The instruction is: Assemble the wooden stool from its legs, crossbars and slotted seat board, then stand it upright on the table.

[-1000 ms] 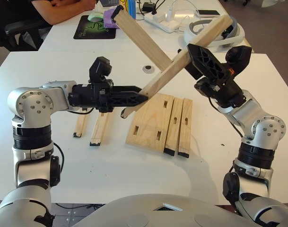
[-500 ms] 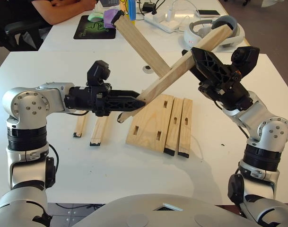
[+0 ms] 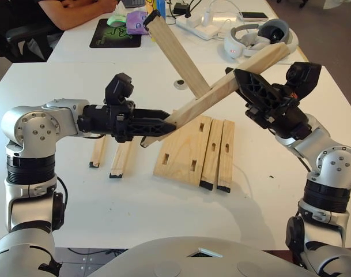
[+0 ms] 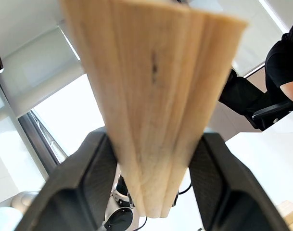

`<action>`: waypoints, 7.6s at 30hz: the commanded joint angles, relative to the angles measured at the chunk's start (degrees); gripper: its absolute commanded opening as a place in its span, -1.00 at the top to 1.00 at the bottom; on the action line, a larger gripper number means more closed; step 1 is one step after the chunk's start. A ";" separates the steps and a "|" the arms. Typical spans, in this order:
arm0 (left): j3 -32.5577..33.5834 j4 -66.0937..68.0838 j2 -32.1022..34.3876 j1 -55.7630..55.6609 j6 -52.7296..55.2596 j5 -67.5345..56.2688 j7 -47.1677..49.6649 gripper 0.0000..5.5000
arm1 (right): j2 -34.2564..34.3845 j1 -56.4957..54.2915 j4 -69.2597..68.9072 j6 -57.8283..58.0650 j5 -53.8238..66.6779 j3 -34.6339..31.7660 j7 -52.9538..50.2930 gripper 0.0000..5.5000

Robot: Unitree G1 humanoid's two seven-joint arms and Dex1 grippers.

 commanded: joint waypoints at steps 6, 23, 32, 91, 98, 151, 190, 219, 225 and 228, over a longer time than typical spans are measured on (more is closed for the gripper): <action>4.23 2.19 -3.27 -0.64 -0.52 -2.87 5.99 -0.13 | 0.45 1.13 -1.57 -1.78 -5.41 2.18 1.54 0.25; 7.41 -3.63 1.19 7.85 0.56 -6.55 6.97 -0.13 | 0.36 0.30 1.20 -3.51 -7.44 -0.72 0.39 0.25; 9.89 -6.74 1.34 10.34 1.11 -9.95 10.91 -0.13 | 0.11 -1.78 3.05 -2.32 -7.46 -0.04 1.53 0.25; 7.12 -8.43 1.01 10.21 0.17 -13.86 14.77 -0.13 | -1.02 2.94 -0.91 -1.38 -5.38 -4.03 1.30 0.25; 7.32 -8.68 1.30 10.41 0.17 -14.46 15.05 -0.13 | -1.01 3.00 -1.27 -1.32 -5.06 -4.04 0.96 0.25; 4.83 -8.51 0.94 9.43 -1.01 -15.21 16.24 -0.13 | -2.25 5.10 -2.07 -1.67 -3.91 -5.58 1.20 0.25; 3.78 -6.18 0.87 8.00 -1.72 -13.78 15.38 -0.13 | -2.35 3.24 0.38 -2.20 -4.98 -4.39 1.69 0.25; 2.75 -3.59 0.56 6.33 -2.22 -10.95 12.87 -0.13 | -1.82 1.73 2.33 -2.38 -6.90 -3.91 2.71 0.25; 2.99 -2.49 0.73 6.24 -2.69 -9.95 12.30 -0.13 | -1.42 -0.73 5.10 -2.44 -8.40 -2.44 3.71 0.25; 2.94 -1.91 0.70 6.03 -2.96 -9.44 12.06 -0.13 | -1.23 -1.93 6.59 -2.43 -9.45 -1.96 4.57 0.25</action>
